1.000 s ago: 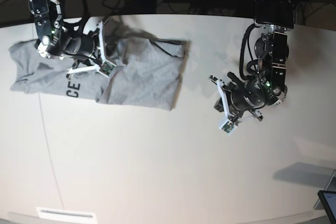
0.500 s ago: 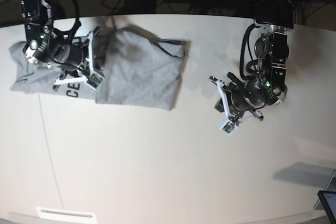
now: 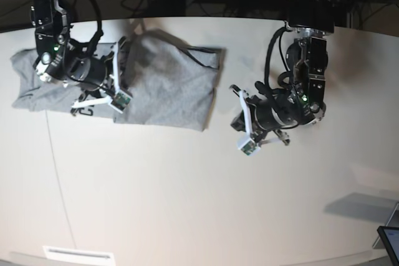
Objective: Fold the T-shirt properly
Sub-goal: 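Lower both grippers onto the folded bundle and press it flat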
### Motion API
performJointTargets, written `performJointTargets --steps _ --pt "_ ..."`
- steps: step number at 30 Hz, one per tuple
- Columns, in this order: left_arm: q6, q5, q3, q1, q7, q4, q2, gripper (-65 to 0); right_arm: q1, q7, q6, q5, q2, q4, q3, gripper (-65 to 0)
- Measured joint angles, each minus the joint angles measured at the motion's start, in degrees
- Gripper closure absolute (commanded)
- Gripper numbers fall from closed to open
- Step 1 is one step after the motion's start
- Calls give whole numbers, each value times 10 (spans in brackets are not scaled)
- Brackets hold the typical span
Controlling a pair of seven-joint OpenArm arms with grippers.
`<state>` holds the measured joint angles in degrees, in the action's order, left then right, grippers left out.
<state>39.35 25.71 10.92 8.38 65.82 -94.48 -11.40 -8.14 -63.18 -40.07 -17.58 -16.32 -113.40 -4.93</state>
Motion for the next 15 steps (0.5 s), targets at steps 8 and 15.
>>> performJointTargets --steps 8,15 --pt "4 9 3 -2 -7 -82 88 -149 0 23 0 0 -16 0 171 -3" --pt "4 -2 7 -30 4 -90 77 -306 -31 12 -1 1 -27 0 236 -254"
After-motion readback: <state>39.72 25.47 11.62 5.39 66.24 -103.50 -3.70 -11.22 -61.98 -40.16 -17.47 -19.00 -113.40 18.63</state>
